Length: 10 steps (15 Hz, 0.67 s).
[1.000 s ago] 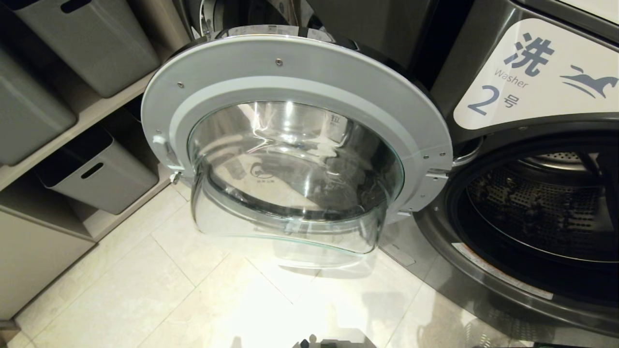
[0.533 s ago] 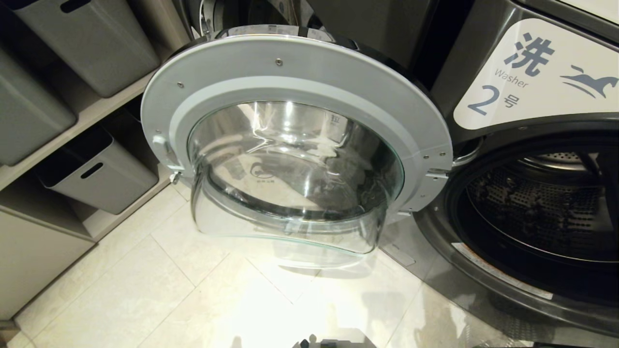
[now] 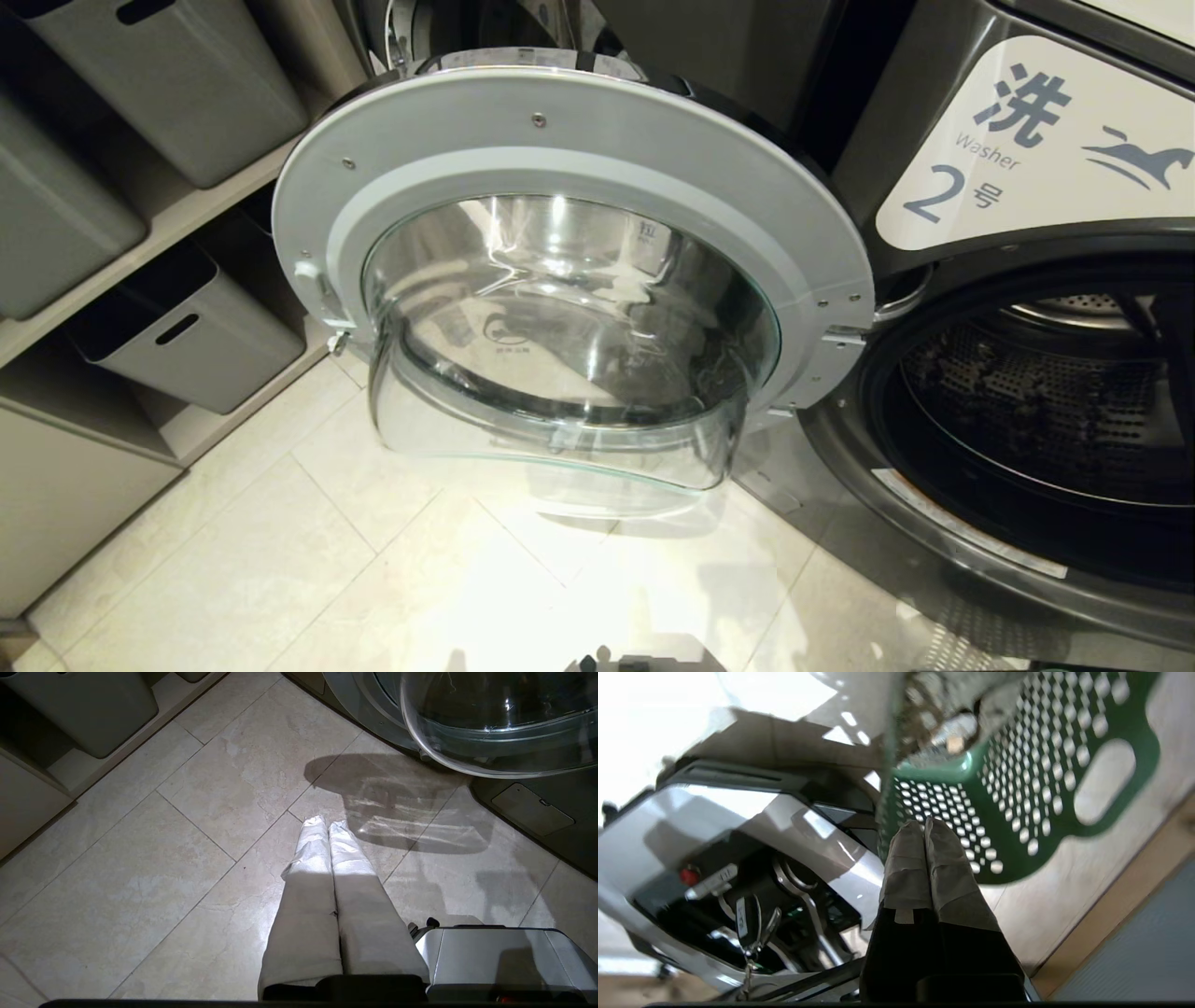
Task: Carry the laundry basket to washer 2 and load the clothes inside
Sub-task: Place the clothes into the washing machine
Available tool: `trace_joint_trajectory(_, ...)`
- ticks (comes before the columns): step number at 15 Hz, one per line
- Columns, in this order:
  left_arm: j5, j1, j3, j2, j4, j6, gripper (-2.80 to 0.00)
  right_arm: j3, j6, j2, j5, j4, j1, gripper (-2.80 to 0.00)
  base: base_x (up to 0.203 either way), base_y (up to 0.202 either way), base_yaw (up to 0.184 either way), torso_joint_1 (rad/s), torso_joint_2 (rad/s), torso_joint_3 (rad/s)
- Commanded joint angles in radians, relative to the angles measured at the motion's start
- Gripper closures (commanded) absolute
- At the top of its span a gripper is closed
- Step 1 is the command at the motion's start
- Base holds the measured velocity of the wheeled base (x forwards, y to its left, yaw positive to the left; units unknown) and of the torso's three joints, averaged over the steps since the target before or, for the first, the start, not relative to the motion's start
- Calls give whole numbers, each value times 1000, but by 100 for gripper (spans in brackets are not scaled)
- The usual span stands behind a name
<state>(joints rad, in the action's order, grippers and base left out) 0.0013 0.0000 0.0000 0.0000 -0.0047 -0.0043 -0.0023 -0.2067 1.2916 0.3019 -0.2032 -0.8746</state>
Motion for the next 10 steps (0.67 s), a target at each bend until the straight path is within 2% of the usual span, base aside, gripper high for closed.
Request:
trace_joint_trajectory(1,0,0,2,0,0,0,0,-1,19,-117,-2,-18,232,0,0,0,0,0,0,0)
trace_joint_trajectory(4,0,0,2,1,0,0,0,-21,36,-318,-8,-33,559,0,0,0,0,0,0,0)
trace_joint_trajectory(6,0,0,2,0,0,0,0,-31,43,-455,-32,-40,701,0,0,0,0,0,0,0)
trace_joint_trajectory(10,0,0,0,0,0,0,0,-11,47,-731,-68,21,758,0,0,0,0,0,0,0)
